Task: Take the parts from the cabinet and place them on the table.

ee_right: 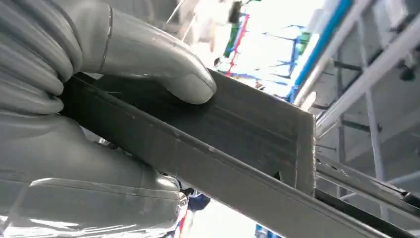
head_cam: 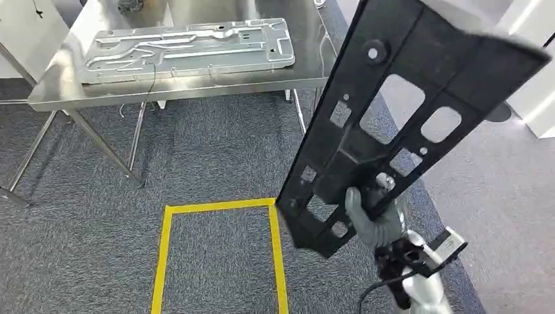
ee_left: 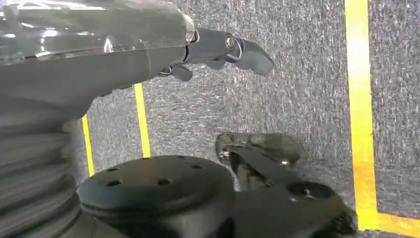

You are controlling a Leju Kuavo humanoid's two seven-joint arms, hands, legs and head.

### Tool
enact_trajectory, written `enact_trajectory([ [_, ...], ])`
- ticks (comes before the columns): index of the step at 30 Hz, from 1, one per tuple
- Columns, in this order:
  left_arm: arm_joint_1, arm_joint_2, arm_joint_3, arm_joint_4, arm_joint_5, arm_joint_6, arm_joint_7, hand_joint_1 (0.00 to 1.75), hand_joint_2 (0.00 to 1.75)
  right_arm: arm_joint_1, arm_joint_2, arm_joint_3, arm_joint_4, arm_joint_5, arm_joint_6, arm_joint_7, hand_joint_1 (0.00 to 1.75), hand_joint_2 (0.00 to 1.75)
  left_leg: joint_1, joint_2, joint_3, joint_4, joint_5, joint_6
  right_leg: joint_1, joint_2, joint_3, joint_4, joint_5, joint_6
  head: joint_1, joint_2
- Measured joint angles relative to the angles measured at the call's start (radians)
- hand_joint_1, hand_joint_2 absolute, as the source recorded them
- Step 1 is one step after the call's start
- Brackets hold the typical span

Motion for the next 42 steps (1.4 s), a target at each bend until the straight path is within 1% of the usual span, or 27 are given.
enact_trajectory([
  [2, -0.001, 0.000, 0.000, 0.000, 0.003, 0.000, -0.003, 0.00, 1.75, -0.040, -0.054, -0.015, 0.011, 0.000, -0.005, 0.005, 1.75, 1.75, -0.004, 0.000, 0.058, -0.170, 0.118, 0.014, 0.003, 0.001, 0.011, 0.001, -0.005, 0.005, 0.000, 0.000],
  [3, 0.000, 0.000, 0.000, 0.000, 0.003, 0.000, -0.005, 0.00, 1.75, -0.060, -0.075, -0.020, 0.018, -0.003, -0.006, 0.007, 1.75, 1.75, -0.007, 0.000, 0.077, -0.235, 0.150, 0.023, 0.002, 0.001, 0.012, 0.001, -0.006, 0.008, 0.000, 0.000],
  [4, -0.001, 0.000, 0.000, 0.000, 0.003, 0.000, -0.007, 0.00, 1.75, -0.078, -0.096, -0.027, 0.026, -0.008, -0.006, 0.009, 1.75, 1.75, -0.013, 0.000, 0.074, -0.243, 0.114, 0.023, 0.006, 0.002, 0.010, 0.005, -0.005, 0.013, 0.000, 0.000],
  [5, -0.001, 0.000, 0.000, 0.000, 0.003, 0.000, -0.009, 0.00, 1.75, -0.096, -0.119, -0.035, 0.032, -0.011, -0.006, 0.011, 1.75, 1.75, -0.014, -0.002, 0.073, -0.238, 0.115, 0.028, 0.005, 0.003, 0.005, 0.005, -0.006, 0.022, 0.000, 0.000],
  [6, 0.002, 0.000, -0.001, 0.000, 0.003, 0.000, -0.010, 0.00, 1.75, -0.108, -0.141, -0.041, 0.039, -0.011, -0.006, 0.018, 1.75, 1.75, -0.014, -0.002, 0.073, -0.244, 0.142, 0.032, 0.004, 0.002, 0.007, 0.004, -0.008, 0.027, 0.000, 0.000],
  [8, 0.003, -0.002, -0.002, 0.000, 0.003, 0.002, -0.011, 0.00, 1.75, -0.134, -0.179, -0.053, 0.049, -0.010, -0.006, 0.029, 1.75, 1.75, -0.014, -0.005, 0.076, -0.248, 0.149, 0.027, 0.007, -0.002, 0.008, 0.005, -0.010, 0.007, 0.000, 0.000],
  [9, 0.002, -0.002, -0.003, 0.000, 0.002, 0.002, -0.011, 0.00, 1.75, -0.146, -0.198, -0.060, 0.052, -0.008, -0.007, 0.036, 1.75, 1.75, -0.016, -0.006, 0.075, -0.247, 0.150, 0.030, 0.004, -0.002, 0.008, 0.003, -0.007, 0.020, 0.000, 0.000],
  [10, 0.002, -0.002, -0.005, 0.000, 0.002, 0.001, -0.011, 0.00, 1.75, -0.157, -0.216, -0.066, 0.056, -0.008, -0.007, 0.042, 1.75, 1.75, -0.017, -0.007, 0.075, -0.247, 0.151, 0.032, 0.003, -0.002, 0.009, 0.002, -0.006, 0.026, 0.000, 0.000],
  [12, 0.002, -0.002, -0.010, 0.000, 0.001, 0.000, -0.011, 0.00, 1.75, -0.175, -0.248, -0.078, 0.064, -0.006, -0.008, 0.050, 1.75, 1.75, -0.018, -0.007, 0.074, -0.247, 0.150, 0.037, 0.002, -0.002, 0.011, -0.003, -0.004, 0.028, 0.000, 0.000],
  [14, 0.002, -0.004, -0.012, 0.000, -0.005, 0.000, -0.011, 0.00, 1.75, -0.190, -0.277, -0.084, 0.070, -0.002, -0.007, 0.056, 1.75, 1.75, -0.022, -0.007, 0.073, -0.245, 0.149, 0.044, -0.002, -0.001, 0.012, -0.007, -0.001, 0.042, 0.000, 0.000],
  [20, 0.001, -0.004, -0.018, 0.000, -0.006, -0.002, -0.011, 0.00, 1.75, -0.235, -0.343, -0.088, 0.093, 0.012, 0.004, 0.084, 1.75, 1.75, -0.034, -0.007, 0.072, -0.244, 0.148, 0.060, -0.014, -0.001, 0.012, -0.009, 0.000, 0.060, 0.000, 0.000],
  [22, 0.000, -0.006, -0.018, 0.000, -0.008, -0.002, -0.011, 0.00, 1.75, -0.245, -0.360, -0.088, 0.097, 0.021, 0.004, 0.094, 1.75, 1.75, -0.026, -0.006, 0.081, -0.257, 0.156, 0.070, -0.012, -0.002, 0.012, -0.010, -0.002, 0.067, 0.000, 0.000],
  [23, -0.001, -0.006, -0.019, 0.000, -0.009, -0.002, -0.011, 0.00, 1.75, -0.249, -0.369, -0.089, 0.100, 0.026, 0.004, 0.096, 1.75, 1.75, -0.022, -0.005, 0.084, -0.264, 0.160, 0.073, -0.015, -0.004, 0.007, 0.007, -0.016, 0.070, 0.000, 0.000],
  [24, -0.002, -0.006, -0.019, 0.000, -0.010, -0.002, -0.011, 0.00, 1.75, -0.256, -0.376, -0.089, 0.102, 0.029, 0.004, 0.099, 1.75, 1.75, -0.021, -0.003, 0.084, -0.266, 0.162, 0.076, -0.015, -0.004, -0.017, 0.058, -0.050, 0.074, 0.000, 0.000],
  [26, -0.001, -0.009, -0.021, 0.000, -0.011, -0.002, -0.013, 0.00, 1.75, -0.265, -0.386, -0.089, 0.107, 0.046, 0.004, 0.110, 1.75, 1.75, -0.021, -0.003, 0.084, -0.266, 0.161, 0.076, -0.021, -0.006, -0.099, 0.229, -0.127, 0.081, 0.000, 0.000],
  [27, -0.001, -0.010, -0.024, 0.000, -0.013, -0.002, -0.013, 0.00, 1.75, -0.265, -0.390, -0.089, 0.109, 0.053, 0.004, 0.116, 1.75, 1.75, -0.021, -0.003, 0.084, -0.265, 0.160, 0.075, -0.022, -0.007, -0.135, 0.298, -0.146, 0.083, 0.000, 0.000],
  [28, -0.001, -0.010, -0.025, 0.000, -0.013, -0.002, -0.013, 0.00, 1.75, -0.266, -0.395, -0.088, 0.113, 0.057, 0.004, 0.120, 1.75, 1.75, -0.020, -0.003, 0.085, -0.265, 0.159, 0.073, -0.025, -0.007, -0.152, 0.323, -0.144, 0.085, 0.000, 0.000],
  [29, 0.000, -0.010, -0.026, 0.000, -0.013, -0.003, -0.014, 0.00, 1.75, -0.269, -0.399, -0.088, 0.116, 0.066, 0.005, 0.127, 1.75, 1.75, -0.019, -0.004, 0.087, -0.265, 0.157, 0.070, -0.028, -0.007, -0.142, 0.296, -0.116, 0.086, 0.000, 0.000],
  [30, 0.000, -0.010, -0.027, 0.000, -0.013, -0.005, -0.016, 0.00, 1.75, -0.277, -0.404, -0.088, 0.119, 0.074, 0.005, 0.135, 1.75, 1.75, -0.017, -0.005, 0.090, -0.264, 0.152, 0.067, -0.030, -0.008, -0.110, 0.228, -0.073, 0.087, 0.000, 0.000],
  [32, -0.001, -0.010, -0.033, 0.000, -0.013, -0.010, -0.018, 0.00, 1.75, -0.310, -0.418, -0.088, 0.134, 0.089, 0.009, 0.148, 1.75, 1.75, -0.013, -0.005, 0.099, -0.259, 0.141, 0.054, -0.035, -0.016, -0.006, 0.018, 0.018, 0.091, 0.000, 0.000],
  [33, -0.003, -0.009, -0.034, 0.000, -0.013, -0.012, -0.019, 0.00, 1.75, -0.331, -0.421, -0.087, 0.145, 0.095, 0.012, 0.155, 1.75, 1.75, -0.019, -0.006, 0.096, -0.258, 0.136, 0.046, -0.028, -0.015, 0.006, 0.000, -0.005, 0.086, 0.000, 0.000],
  [34, -0.003, -0.009, -0.036, 0.000, -0.013, -0.014, -0.019, 0.00, 1.75, -0.352, -0.425, -0.085, 0.155, 0.105, 0.020, 0.168, 1.75, 1.75, -0.019, -0.005, 0.095, -0.257, 0.133, 0.040, -0.025, -0.007, 0.002, -0.002, -0.003, 0.070, 0.000, 0.000],
  [36, -0.004, -0.009, -0.040, 0.000, -0.013, -0.014, -0.018, 0.00, 1.75, -0.398, -0.435, -0.075, 0.185, 0.117, 0.028, 0.191, 1.75, 1.75, -0.018, -0.004, 0.100, -0.262, 0.130, 0.029, -0.021, -0.005, 0.001, 0.002, -0.011, 0.056, 0.000, 0.000],
  [38, -0.009, -0.008, -0.042, 0.000, -0.014, -0.014, -0.018, 0.00, 1.75, -0.427, -0.454, -0.074, 0.205, 0.120, 0.028, 0.198, 1.75, 1.75, -0.015, -0.005, 0.104, -0.257, 0.119, 0.018, -0.029, -0.005, 0.013, -0.005, -0.012, 0.042, 0.000, 0.000],
  [39, -0.010, -0.008, -0.042, 0.000, -0.015, -0.014, -0.017, 0.00, 1.75, -0.441, -0.464, -0.074, 0.213, 0.122, 0.029, 0.199, 1.75, 1.75, -0.013, -0.004, 0.091, -0.221, 0.104, 0.014, -0.028, -0.007, 0.019, -0.007, -0.018, 0.033, 0.000, 0.000],
  [40, -0.010, -0.008, -0.042, 0.000, -0.015, -0.014, -0.017, 0.00, 1.75, -0.453, -0.468, -0.072, 0.222, 0.123, 0.029, 0.199, 1.75, 1.75, -0.013, -0.005, 0.055, -0.151, 0.074, 0.012, -0.026, -0.010, 0.024, -0.006, -0.022, 0.027, 0.000, 0.000],
  [42, -0.008, -0.008, -0.043, 0.000, -0.014, -0.014, -0.016, 0.00, 1.75, -0.459, -0.477, -0.069, 0.236, 0.135, 0.026, 0.195, 1.75, 1.75, -0.012, -0.005, -0.049, 0.024, 0.017, 0.011, -0.019, -0.011, 0.035, -0.006, -0.033, 0.019, 0.000, 0.000],
])
